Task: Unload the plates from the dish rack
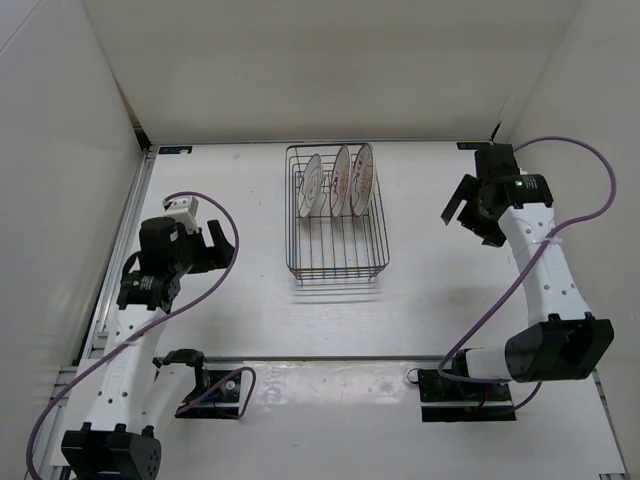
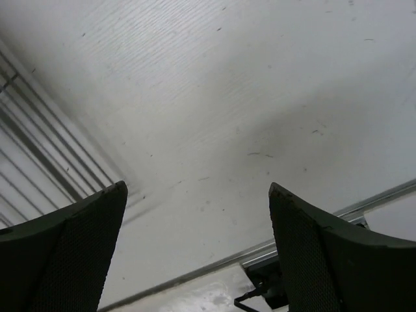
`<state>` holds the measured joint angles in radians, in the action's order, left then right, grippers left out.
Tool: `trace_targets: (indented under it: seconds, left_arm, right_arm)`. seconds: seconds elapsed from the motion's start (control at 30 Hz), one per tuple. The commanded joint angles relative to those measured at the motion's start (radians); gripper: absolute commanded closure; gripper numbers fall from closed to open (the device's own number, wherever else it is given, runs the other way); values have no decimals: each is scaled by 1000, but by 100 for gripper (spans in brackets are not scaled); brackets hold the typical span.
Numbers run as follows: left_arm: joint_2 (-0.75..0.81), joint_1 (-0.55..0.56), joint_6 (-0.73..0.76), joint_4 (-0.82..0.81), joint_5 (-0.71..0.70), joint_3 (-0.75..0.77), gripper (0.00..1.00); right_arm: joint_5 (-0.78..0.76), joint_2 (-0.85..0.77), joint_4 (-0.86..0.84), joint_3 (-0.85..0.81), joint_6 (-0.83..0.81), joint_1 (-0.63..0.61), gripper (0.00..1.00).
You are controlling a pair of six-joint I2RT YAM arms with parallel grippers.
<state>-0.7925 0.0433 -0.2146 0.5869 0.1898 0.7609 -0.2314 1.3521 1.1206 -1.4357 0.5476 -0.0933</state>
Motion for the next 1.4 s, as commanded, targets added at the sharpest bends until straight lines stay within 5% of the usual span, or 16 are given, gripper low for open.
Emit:
trace_targets:
  seconds: [0.0, 0.07, 0.2, 0.27, 0.3, 0.37, 0.43, 0.5, 0.53, 0.57, 0.7, 1.17, 1.37]
  left_arm:
    - [1, 6, 49, 336, -9, 138, 1]
    - [16, 7, 116, 369, -7, 182, 1]
    - [44, 7, 129, 404, -76, 190, 1]
    - [52, 4, 20, 485, -225, 189, 1]
    - [62, 4, -267, 537, -457, 181, 1]
    - [68, -3, -420, 666, -550, 155, 1]
    - [105, -14, -199, 586, -422, 130, 1]
    - [152, -13, -187, 553, -343, 106, 1]
    - [170, -14, -186, 539, -299, 94, 1]
    - [199, -14, -178, 510, -273, 81, 1]
    - [260, -13, -235, 485, -201, -9, 1]
    - [220, -3, -206, 475, -164, -26, 1]
    - [233, 17, -221, 487, -162, -44, 1]
  right_arm:
    - [-208, -16, 65, -39, 154, 0, 10]
    - [-305, 4, 87, -40, 179, 9, 10]
    - [-148, 99, 45, -148, 61, 12, 10]
    - [-32, 142, -48, -207, 5, 12, 10]
    - [135, 145, -89, -216, -17, 6, 10]
    - [261, 113, -295, -155, -3, -8, 10]
    - [297, 168, -410, -249, 21, -37, 10]
    - [281, 362, -258, -394, -48, -98, 10]
    - [236, 416, -213, -636, -66, -117, 10]
    - [186, 461, -162, -707, -89, -172, 10]
    - [-17, 674, -174, -968, -164, -241, 10]
    - [-166, 726, -237, -830, -238, -364, 14]
    - [-238, 812, -219, -847, -227, -402, 24]
